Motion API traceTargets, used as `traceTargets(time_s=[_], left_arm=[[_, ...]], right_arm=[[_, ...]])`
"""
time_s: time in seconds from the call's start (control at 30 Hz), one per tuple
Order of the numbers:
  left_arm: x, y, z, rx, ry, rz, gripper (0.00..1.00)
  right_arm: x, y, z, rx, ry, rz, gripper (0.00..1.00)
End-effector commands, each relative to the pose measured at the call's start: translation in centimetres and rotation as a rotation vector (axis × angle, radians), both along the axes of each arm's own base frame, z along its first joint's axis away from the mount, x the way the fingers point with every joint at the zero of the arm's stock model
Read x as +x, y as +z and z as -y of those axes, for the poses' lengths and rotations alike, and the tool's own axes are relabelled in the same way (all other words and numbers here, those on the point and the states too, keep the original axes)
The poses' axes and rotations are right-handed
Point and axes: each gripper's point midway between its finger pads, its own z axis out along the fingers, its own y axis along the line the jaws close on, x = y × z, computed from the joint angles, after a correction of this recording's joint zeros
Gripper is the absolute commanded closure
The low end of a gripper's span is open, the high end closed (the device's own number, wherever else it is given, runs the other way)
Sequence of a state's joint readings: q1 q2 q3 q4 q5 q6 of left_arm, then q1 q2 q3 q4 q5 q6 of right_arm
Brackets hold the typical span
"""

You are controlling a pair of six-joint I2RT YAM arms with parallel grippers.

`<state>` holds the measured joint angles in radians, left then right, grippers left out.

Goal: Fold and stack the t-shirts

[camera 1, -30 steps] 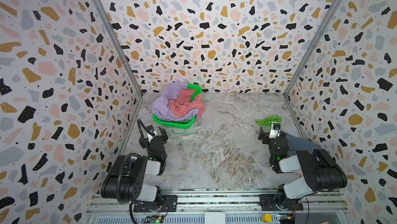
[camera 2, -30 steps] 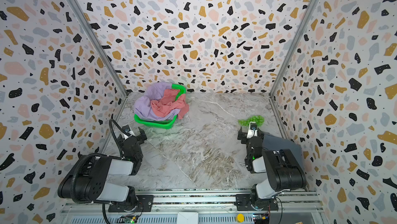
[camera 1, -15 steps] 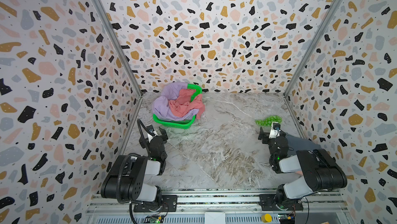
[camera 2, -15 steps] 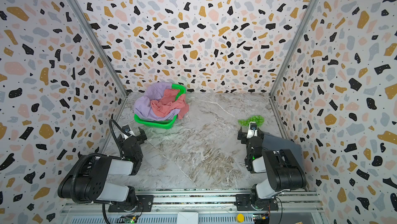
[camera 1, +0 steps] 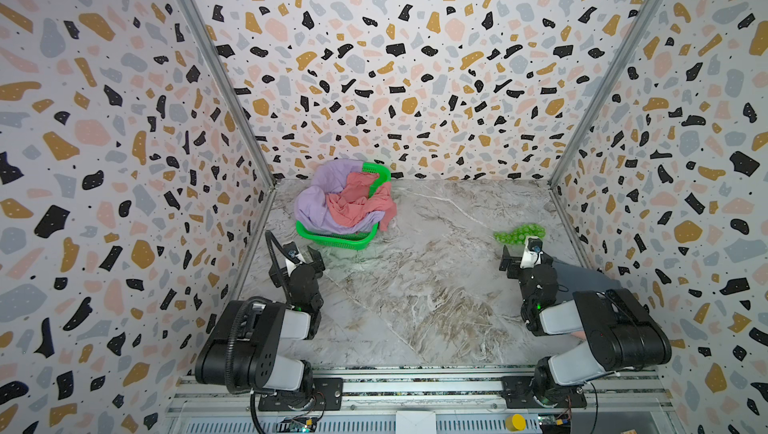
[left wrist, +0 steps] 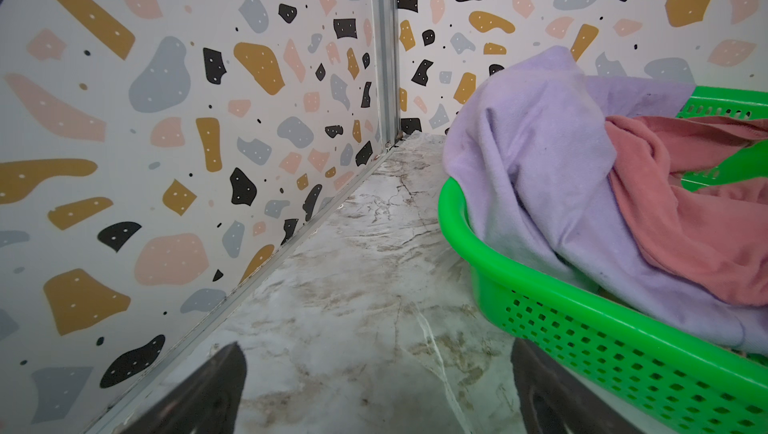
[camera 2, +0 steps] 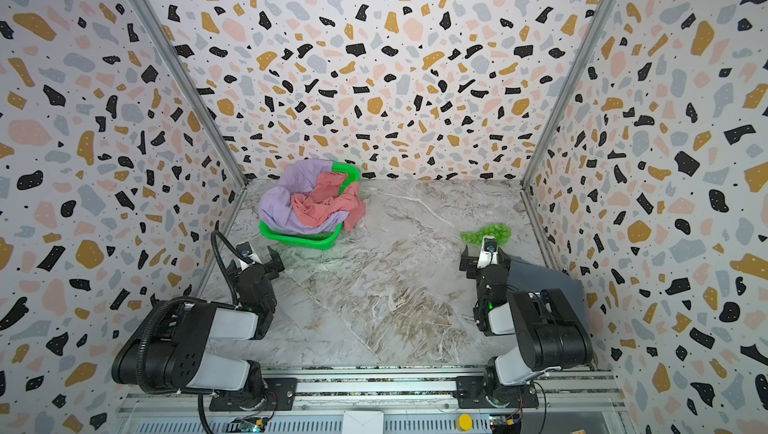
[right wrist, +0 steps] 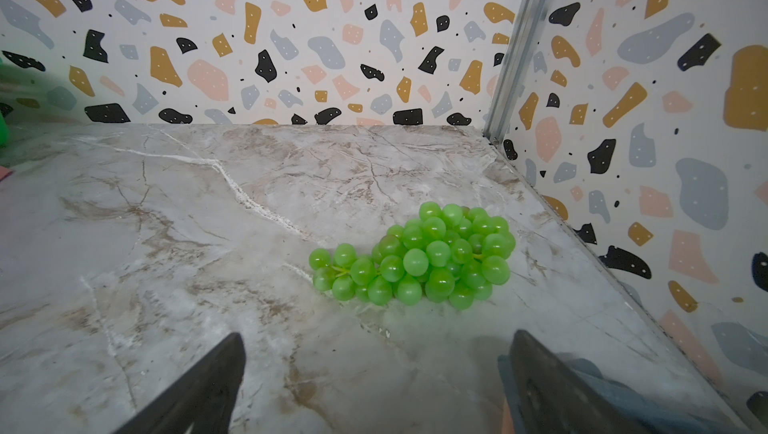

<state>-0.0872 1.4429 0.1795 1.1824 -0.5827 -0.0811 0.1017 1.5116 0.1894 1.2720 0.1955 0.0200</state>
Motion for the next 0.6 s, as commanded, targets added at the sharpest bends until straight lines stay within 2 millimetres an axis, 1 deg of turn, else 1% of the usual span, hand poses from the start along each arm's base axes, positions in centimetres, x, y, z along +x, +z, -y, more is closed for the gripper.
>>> traceTargets(time_s=[0.0,0.03,0.07,0.1,0.13,0.17,0.2,0.23,0.3,0.37,0.4,0.47,0.5,0.53,0.57], left_arm=[[-0.1,1.8,0.0,0.003,0.004,0.076,0.0],[0.0,2.9,0.0,0.012,0.005,0.099,0.01],[0.7,3.9,0.4,0.015,-0.018,0.085,0.01],[1.6,4.9,0.9,0.01,-0.048,0.035,0.01],[2.0,6.0,1.1,-0.032,-0.046,0.016,0.01],[2.2,7.6,1.0,-0.086,-0.028,0.019,0.0],[2.5,8.8,1.3,-0.118,-0.043,0.016,0.01],[2.9,10.6,2.0,-0.159,-0.075,0.026,0.0],[3.4,13.1,3.3,-0.279,-0.12,0.047,0.0],[4.0,14.8,5.7,-0.452,-0.199,0.045,0.01],[4.3,15.6,7.4,-0.534,-0.25,0.043,0.0],[4.7,16.6,10.6,-0.64,-0.326,0.016,0.0],[4.9,17.1,12.5,-0.672,-0.384,0.001,0.01],[5.0,17.5,14.1,-0.685,-0.442,-0.003,0.0],[5.3,18.4,15.9,-0.69,-0.541,0.018,0.01]], right_arm=[[-0.1,1.8,0.0,-0.016,-0.022,0.05,0.01],[0.2,2.3,-0.5,-0.031,-0.013,0.042,0.01],[0.7,3.0,-1.0,-0.052,0.0,0.017,0.01],[1.2,3.8,-1.6,-0.055,0.011,-0.022,0.01],[1.7,5.0,-2.1,-0.025,0.016,-0.036,0.01],[2.1,6.5,-2.7,0.039,0.029,-0.051,0.01],[2.2,8.2,-3.5,0.123,0.054,-0.06,0.01],[2.3,9.7,-4.4,0.204,0.084,-0.066,0.01],[2.1,13.2,-7.3,0.364,0.19,-0.101,0.01],[1.7,15.9,-10.5,0.488,0.281,-0.145,0.01],[1.3,17.2,-12.4,0.538,0.345,-0.165,0.01],[0.5,19.2,-15.7,0.618,0.427,-0.186,0.01],[0.0,20.0,-17.4,0.667,0.489,-0.176,0.01],[-0.6,20.8,-19.1,0.694,0.594,-0.139,0.01],[-1.3,22.3,-20.6,0.722,0.718,-0.074,0.01]])
